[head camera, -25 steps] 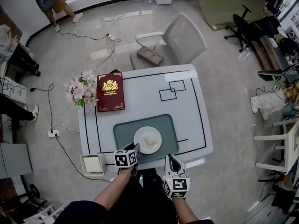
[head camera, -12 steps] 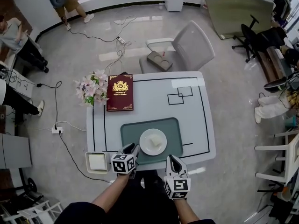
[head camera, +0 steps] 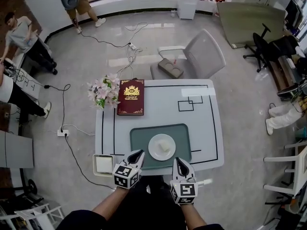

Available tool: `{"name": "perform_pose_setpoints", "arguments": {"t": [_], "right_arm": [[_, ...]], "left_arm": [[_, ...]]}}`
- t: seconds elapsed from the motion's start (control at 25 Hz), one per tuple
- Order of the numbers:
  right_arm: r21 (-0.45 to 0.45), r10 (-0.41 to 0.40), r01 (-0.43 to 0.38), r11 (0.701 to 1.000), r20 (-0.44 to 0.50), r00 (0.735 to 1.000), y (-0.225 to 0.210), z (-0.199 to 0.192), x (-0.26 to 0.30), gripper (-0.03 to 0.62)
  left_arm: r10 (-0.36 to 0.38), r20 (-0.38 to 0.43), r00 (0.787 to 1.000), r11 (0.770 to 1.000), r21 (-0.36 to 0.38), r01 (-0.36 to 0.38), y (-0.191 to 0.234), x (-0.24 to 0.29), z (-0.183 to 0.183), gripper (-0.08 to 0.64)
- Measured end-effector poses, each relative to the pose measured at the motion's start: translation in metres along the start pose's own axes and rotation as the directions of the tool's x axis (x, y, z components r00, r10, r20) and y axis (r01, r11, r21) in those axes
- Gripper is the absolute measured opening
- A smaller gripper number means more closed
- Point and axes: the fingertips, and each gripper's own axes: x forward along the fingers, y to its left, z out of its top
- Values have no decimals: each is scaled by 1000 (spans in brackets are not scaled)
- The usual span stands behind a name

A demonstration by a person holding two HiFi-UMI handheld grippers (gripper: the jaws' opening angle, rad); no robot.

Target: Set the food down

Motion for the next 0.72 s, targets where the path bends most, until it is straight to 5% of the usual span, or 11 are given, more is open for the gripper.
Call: {"name": "perform_pose_setpoints", "arguments": {"t": [0.72], "right_arm": [[-65, 1, 6, 998, 108, 994, 26, 13, -44, 9]], "left_arm": [[-74, 211, 975, 987, 154, 41, -63, -66, 40, 5]]}}
